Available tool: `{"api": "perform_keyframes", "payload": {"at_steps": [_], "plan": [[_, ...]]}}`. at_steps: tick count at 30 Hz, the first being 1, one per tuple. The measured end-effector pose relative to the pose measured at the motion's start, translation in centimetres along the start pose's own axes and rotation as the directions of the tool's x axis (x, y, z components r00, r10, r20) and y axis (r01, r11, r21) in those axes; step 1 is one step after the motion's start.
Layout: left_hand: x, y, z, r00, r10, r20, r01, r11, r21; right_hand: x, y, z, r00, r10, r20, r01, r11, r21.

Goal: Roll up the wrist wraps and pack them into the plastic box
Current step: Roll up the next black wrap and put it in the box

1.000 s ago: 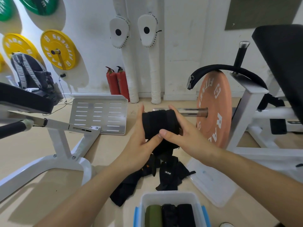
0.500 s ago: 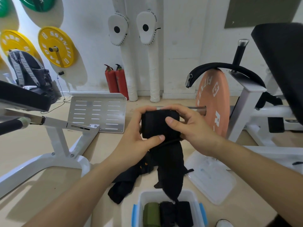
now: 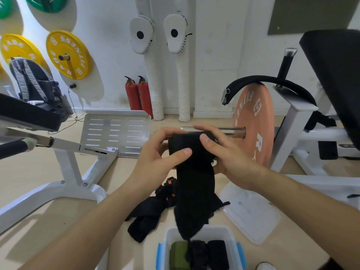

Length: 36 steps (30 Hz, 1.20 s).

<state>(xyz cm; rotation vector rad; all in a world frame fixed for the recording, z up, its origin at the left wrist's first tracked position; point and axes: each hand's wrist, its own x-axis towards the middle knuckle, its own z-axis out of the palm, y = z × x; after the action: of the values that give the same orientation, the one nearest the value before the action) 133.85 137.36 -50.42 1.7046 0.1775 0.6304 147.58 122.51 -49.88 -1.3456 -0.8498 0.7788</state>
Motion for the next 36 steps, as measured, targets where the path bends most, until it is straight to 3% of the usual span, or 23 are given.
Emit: {"api": "perform_keyframes", "payload": {"at_steps": [4, 7, 10, 16, 18, 21, 24, 27, 30, 33, 36], "plan": [[-0.2, -0.4, 0.0, 0.998, 0.053, 0.039, -0.055, 0.997, 0.048, 0.1, 0.1, 0.0, 1.0, -0.024, 0.003, 0.024, 0.999, 0.04], [-0.3, -0.3, 0.4, 0.997, -0.002, 0.081, 0.002, 1.0, 0.008, 0.3, 0.3, 0.0, 0.996, -0.084, -0.005, 0.084, 0.995, 0.053], [-0.5, -0.2, 1.1, 0.995, -0.05, 0.087, 0.05, 0.999, 0.004, 0.2, 0.5, 0.5, 0.993, -0.121, -0.012, 0.121, 0.993, -0.01], [-0.5, -0.7, 0.9, 0.989, 0.04, 0.145, -0.051, 0.996, 0.075, -0.1, 0.7, 0.6, 0.985, -0.168, 0.041, 0.173, 0.968, -0.184], [-0.5, -0.6, 0.9, 0.987, 0.058, 0.149, -0.07, 0.995, 0.076, 0.0, 0.6, 0.4, 0.989, -0.142, 0.048, 0.148, 0.977, -0.155], [-0.5, -0.6, 1.1, 0.984, 0.105, 0.142, -0.117, 0.99, 0.078, 0.1, 0.3, 0.5, 0.999, -0.044, -0.013, 0.045, 0.998, 0.051], [-0.7, -0.8, 1.4, 0.977, 0.151, 0.148, -0.171, 0.975, 0.14, 0.1, 0.0, 0.2, 0.998, 0.064, 0.022, -0.066, 0.994, 0.083], [-0.7, -1.0, 1.3, 0.978, 0.1, 0.185, -0.123, 0.985, 0.119, 0.0, -0.1, 0.0, 0.997, 0.078, 0.03, -0.08, 0.992, 0.101], [-0.5, -0.6, 1.5, 0.984, -0.016, 0.175, 0.01, 0.999, 0.037, 0.0, 0.2, -0.1, 1.0, -0.009, -0.019, 0.01, 0.997, 0.074], [-0.3, -0.1, 1.6, 0.981, -0.14, 0.136, 0.147, 0.988, -0.047, -0.2, 0.3, -0.3, 0.987, -0.148, -0.062, 0.141, 0.985, -0.099], [-0.3, -0.2, 1.5, 0.978, -0.171, 0.116, 0.177, 0.983, -0.045, -0.4, 0.5, -0.3, 0.975, -0.221, -0.03, 0.204, 0.94, -0.272]]}}
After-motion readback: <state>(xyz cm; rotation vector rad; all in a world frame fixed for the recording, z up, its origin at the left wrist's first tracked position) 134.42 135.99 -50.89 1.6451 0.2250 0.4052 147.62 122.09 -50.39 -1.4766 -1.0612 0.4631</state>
